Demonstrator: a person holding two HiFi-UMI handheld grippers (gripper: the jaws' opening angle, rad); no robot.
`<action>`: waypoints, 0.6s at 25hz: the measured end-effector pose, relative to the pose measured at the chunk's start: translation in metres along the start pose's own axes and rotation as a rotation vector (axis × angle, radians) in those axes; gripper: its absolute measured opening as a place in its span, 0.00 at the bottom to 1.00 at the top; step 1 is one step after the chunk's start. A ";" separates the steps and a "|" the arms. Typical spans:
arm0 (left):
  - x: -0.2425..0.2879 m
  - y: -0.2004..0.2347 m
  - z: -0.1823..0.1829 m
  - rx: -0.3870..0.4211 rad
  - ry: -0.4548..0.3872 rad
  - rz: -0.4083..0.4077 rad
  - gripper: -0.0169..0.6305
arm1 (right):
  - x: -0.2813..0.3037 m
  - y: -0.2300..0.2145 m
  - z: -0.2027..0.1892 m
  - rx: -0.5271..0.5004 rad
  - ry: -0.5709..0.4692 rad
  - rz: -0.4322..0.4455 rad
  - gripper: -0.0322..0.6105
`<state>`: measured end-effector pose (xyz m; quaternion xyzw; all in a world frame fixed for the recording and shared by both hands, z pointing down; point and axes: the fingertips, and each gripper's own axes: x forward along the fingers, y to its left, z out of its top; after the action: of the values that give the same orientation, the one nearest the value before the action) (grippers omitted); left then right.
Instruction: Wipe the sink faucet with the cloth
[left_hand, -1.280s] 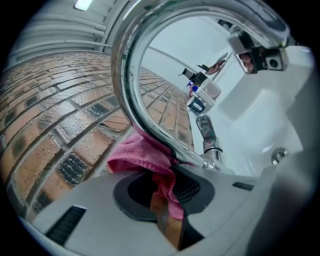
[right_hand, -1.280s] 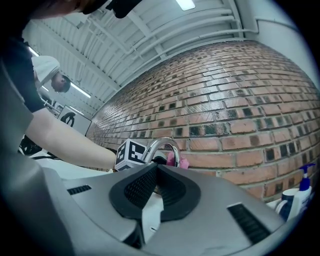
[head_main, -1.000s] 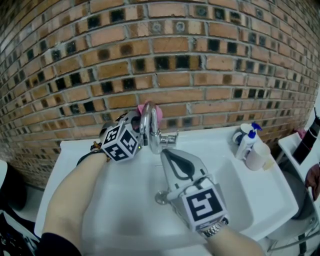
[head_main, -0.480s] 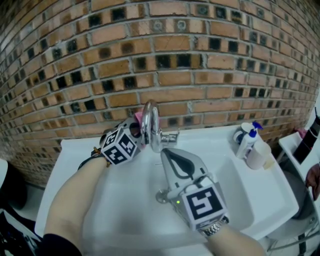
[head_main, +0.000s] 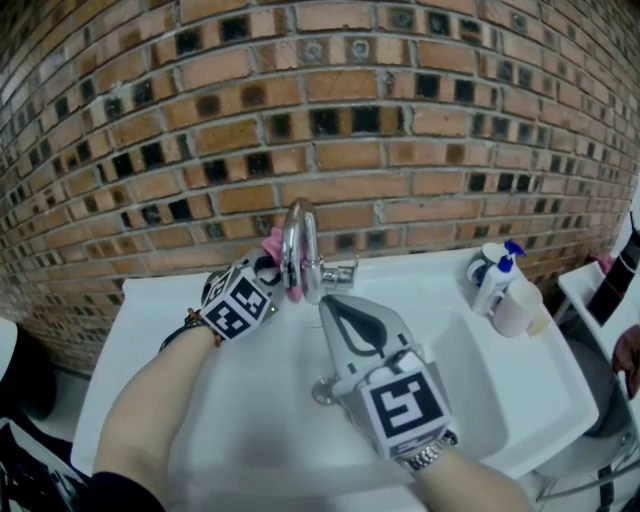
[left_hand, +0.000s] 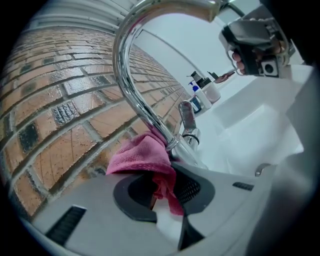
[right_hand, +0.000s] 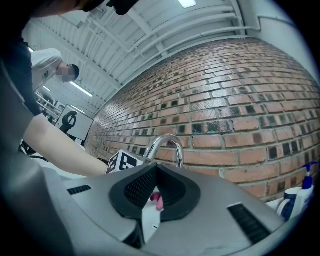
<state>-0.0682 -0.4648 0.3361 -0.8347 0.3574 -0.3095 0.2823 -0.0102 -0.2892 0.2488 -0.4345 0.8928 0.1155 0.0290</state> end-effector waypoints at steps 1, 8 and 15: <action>0.000 -0.001 -0.001 -0.009 0.001 0.000 0.15 | 0.000 0.000 0.000 0.001 0.001 0.000 0.07; 0.000 -0.011 -0.010 -0.055 0.013 -0.013 0.15 | 0.001 0.000 -0.002 -0.003 0.004 0.000 0.07; 0.001 -0.028 -0.022 -0.071 0.043 -0.057 0.15 | 0.001 0.001 -0.001 -0.004 0.002 0.003 0.07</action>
<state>-0.0716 -0.4549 0.3698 -0.8471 0.3504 -0.3225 0.2360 -0.0115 -0.2895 0.2502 -0.4335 0.8931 0.1167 0.0269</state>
